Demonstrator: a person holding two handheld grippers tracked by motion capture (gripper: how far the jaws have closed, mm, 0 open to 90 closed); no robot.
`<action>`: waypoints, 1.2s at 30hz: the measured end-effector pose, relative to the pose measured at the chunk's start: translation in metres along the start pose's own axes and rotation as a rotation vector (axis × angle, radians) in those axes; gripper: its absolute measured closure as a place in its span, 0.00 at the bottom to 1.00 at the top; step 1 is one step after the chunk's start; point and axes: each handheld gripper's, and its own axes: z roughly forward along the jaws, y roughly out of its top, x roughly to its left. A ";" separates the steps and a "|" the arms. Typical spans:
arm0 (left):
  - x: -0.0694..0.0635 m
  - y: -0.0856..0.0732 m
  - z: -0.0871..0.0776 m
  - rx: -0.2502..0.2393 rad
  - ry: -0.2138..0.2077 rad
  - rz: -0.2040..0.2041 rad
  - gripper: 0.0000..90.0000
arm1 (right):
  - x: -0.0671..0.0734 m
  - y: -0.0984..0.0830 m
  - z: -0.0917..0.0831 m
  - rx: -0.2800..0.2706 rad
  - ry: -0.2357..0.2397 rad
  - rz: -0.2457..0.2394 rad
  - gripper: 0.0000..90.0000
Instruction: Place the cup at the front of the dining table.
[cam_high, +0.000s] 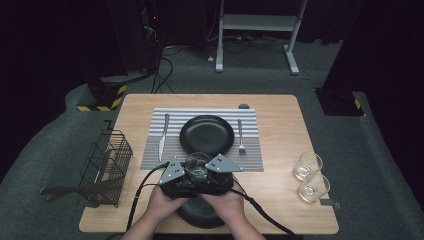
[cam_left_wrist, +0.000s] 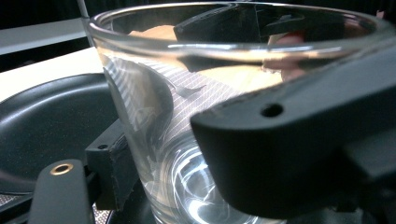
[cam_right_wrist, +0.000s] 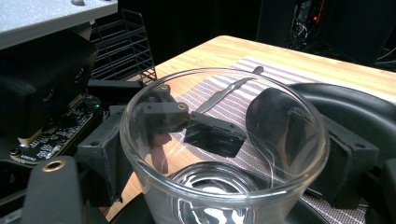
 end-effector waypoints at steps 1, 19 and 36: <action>0.000 0.000 0.000 -0.002 0.003 0.002 0.24 | 0.000 0.000 0.000 0.003 0.002 -0.002 0.21; -0.005 0.002 -0.005 -0.013 0.035 0.025 0.25 | 0.001 0.002 -0.002 0.004 0.022 -0.040 0.21; -0.003 0.002 -0.008 -0.017 0.067 0.024 0.25 | -0.001 0.003 -0.003 -0.029 0.038 -0.045 0.18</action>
